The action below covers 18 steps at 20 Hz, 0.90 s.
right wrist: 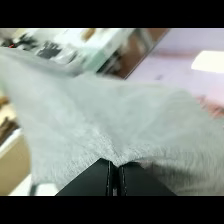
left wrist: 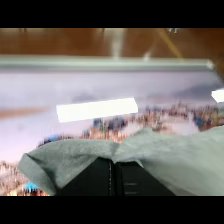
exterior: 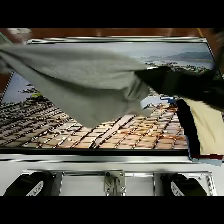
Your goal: Fold the shirts.
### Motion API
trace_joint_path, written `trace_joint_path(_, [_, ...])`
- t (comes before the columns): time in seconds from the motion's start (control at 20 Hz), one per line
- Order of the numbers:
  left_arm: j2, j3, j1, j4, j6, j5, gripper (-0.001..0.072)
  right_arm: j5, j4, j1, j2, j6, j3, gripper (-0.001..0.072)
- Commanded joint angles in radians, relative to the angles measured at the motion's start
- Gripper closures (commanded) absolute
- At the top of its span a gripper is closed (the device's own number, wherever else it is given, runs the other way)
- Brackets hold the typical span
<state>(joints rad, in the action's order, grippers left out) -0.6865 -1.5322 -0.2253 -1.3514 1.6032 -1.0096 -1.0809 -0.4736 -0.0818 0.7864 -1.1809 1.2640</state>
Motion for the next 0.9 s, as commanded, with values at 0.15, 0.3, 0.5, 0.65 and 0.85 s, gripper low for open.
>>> trace_joint_path(0.15, [0.025,-0.192,0.002,0.013,-0.010,-0.212,0.0676,-0.089,-0.281,0.055,-0.158,-0.176,0.260,0.0655])
trace_joint_path(0.3, [0.023,-0.159,0.002,0.027,-0.014,-0.334,0.0676,-0.053,-0.329,0.055,-0.160,-0.176,0.284,0.0655])
trace_joint_path(0.5, [0.023,-0.015,0.002,0.026,-0.033,-0.402,0.0676,0.080,-0.471,0.055,-0.116,-0.177,0.284,0.0655])
trace_joint_path(0.65, [0.016,0.125,0.002,-0.014,-0.033,-0.327,0.0676,-0.014,-0.526,0.055,-0.021,-0.201,0.283,0.0655])
trace_joint_path(0.85, [-0.046,0.313,0.002,-0.013,-0.032,-0.239,0.0675,-0.222,-0.679,0.055,0.167,-0.220,0.283,0.0655])
